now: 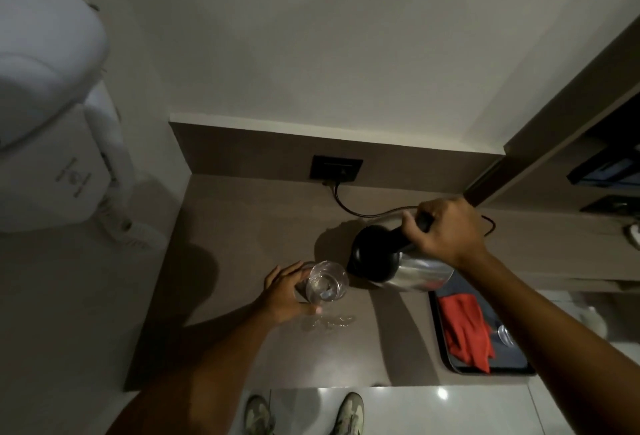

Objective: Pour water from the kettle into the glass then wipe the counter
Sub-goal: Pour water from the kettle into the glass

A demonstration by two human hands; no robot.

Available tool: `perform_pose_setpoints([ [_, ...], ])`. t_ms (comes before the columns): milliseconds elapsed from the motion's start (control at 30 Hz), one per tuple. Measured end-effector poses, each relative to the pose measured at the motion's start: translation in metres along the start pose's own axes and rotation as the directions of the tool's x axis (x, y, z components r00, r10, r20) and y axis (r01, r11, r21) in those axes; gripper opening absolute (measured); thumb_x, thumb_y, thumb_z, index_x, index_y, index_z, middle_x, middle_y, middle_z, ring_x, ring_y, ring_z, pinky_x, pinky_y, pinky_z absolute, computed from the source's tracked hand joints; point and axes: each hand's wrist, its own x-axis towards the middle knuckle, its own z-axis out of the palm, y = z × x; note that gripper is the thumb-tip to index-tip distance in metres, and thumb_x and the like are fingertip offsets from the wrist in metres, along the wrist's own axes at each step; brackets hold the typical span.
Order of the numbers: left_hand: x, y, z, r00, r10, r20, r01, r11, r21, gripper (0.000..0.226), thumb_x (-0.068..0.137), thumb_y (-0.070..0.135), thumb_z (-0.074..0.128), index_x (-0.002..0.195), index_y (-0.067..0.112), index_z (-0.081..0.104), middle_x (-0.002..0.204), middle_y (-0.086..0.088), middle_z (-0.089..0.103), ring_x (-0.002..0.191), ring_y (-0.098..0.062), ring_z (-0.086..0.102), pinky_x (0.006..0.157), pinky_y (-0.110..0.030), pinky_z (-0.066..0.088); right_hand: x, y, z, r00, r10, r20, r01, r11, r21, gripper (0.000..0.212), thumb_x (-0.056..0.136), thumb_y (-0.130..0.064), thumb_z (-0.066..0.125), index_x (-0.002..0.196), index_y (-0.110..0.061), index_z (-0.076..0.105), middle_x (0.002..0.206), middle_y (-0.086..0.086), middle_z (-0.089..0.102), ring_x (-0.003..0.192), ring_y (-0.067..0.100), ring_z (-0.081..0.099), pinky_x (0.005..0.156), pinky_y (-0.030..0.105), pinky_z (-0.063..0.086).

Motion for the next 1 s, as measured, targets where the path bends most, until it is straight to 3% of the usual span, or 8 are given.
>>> perform_pose_setpoints([
  [133,0.004,-0.009,0.005,0.997,-0.069,0.035,0.069,0.998,0.007,0.111,0.044,0.082,0.073,0.141,0.049,0.032,0.154,0.016,0.032,0.148,-0.022,0.012,0.119,-0.047,0.008,0.0,-0.015,0.004,0.997,-0.066,0.034,0.07,0.986,-0.154,0.053,0.08,-0.055,0.044,0.043,-0.017,0.046,0.039,-0.004,0.04,0.034,0.016,0.039,0.039,0.02,0.026],
  [300,0.007,-0.015,0.007,0.994,-0.098,0.041,0.097,0.995,0.019,0.118,0.038,0.089,0.067,0.142,0.048,0.03,0.155,0.018,0.03,0.148,-0.022,0.012,0.119,-0.047,0.012,0.007,-0.03,0.005,0.991,-0.106,0.085,0.123,0.966,-0.229,0.057,0.083,-0.057,0.04,0.044,-0.016,0.048,0.04,-0.002,0.041,0.033,0.017,0.037,0.039,0.021,0.026],
  [567,-0.001,-0.005,0.0,0.991,-0.115,0.067,0.116,0.993,-0.009,0.11,0.052,0.073,0.077,0.146,0.042,0.029,0.159,0.014,0.022,0.148,-0.029,0.002,0.119,-0.048,0.013,0.02,-0.052,0.001,0.969,-0.181,0.17,0.225,0.929,-0.295,0.058,0.085,-0.058,0.036,0.047,-0.016,0.048,0.041,-0.001,0.043,0.034,0.016,0.037,0.041,0.02,0.025],
  [767,-0.005,0.001,-0.005,0.984,-0.143,0.105,0.144,0.99,-0.005,0.108,0.06,0.064,0.081,0.148,0.036,0.026,0.161,0.013,0.017,0.148,-0.029,-0.002,0.118,-0.047,0.014,0.023,-0.064,-0.006,0.951,-0.207,0.231,0.277,0.9,-0.335,0.056,0.086,-0.057,0.035,0.045,-0.019,0.041,0.039,-0.005,0.034,0.032,0.01,0.022,0.043,0.017,0.013],
  [1000,-0.006,0.003,-0.006,0.983,-0.147,0.108,0.151,0.988,-0.027,0.104,0.061,0.064,0.08,0.147,0.039,0.027,0.16,0.015,0.017,0.148,-0.029,-0.002,0.117,-0.048,0.016,0.029,-0.075,-0.014,0.934,-0.198,0.297,0.298,0.889,-0.346,0.055,0.088,-0.059,0.032,0.047,-0.021,0.034,0.041,-0.007,0.029,0.034,0.01,0.023,0.042,0.019,0.016],
])
